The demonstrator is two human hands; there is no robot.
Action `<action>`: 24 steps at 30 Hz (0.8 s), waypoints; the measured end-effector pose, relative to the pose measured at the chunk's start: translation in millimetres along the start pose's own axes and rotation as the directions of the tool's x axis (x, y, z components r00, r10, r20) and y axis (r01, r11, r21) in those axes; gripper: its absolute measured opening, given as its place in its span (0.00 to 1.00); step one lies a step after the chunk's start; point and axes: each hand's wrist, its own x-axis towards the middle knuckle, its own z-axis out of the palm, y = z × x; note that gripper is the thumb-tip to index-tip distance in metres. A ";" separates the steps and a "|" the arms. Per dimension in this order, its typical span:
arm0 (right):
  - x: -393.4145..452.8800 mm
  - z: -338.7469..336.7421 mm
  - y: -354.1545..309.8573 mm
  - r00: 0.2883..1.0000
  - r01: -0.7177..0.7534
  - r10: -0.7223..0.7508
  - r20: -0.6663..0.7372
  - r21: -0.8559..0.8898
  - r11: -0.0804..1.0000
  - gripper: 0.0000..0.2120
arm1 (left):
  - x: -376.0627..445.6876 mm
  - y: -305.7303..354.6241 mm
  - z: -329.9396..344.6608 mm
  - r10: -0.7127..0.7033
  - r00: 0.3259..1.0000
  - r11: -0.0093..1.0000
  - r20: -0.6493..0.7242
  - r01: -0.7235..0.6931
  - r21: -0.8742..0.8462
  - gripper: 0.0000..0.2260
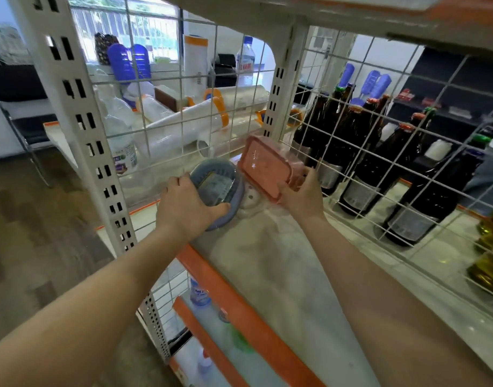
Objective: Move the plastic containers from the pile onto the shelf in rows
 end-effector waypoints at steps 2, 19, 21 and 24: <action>-14.0 -8.0 0.1 1.000 0.026 -0.026 -0.005 -0.027 0.999 0.21 | -5.5 -0.4 -4.4 0.005 1.000 1.000 0.018 -0.006 0.017 0.38; -206.7 -100.3 -14.3 0.931 -0.207 0.174 -0.321 -0.070 0.976 0.19 | -95.1 17.1 -25.8 0.280 0.940 0.952 0.196 -0.246 -0.183 0.33; -232.6 -127.5 -14.2 0.902 -0.259 0.209 -0.377 -0.086 0.962 0.19 | -115.8 32.1 -18.7 0.334 0.910 0.923 0.245 -0.265 -0.278 0.32; -274.8 -172.9 -13.1 0.842 -0.328 0.231 -0.487 -0.122 0.937 0.22 | -148.3 58.1 -2.2 0.423 0.848 0.870 0.318 -0.282 -0.405 0.34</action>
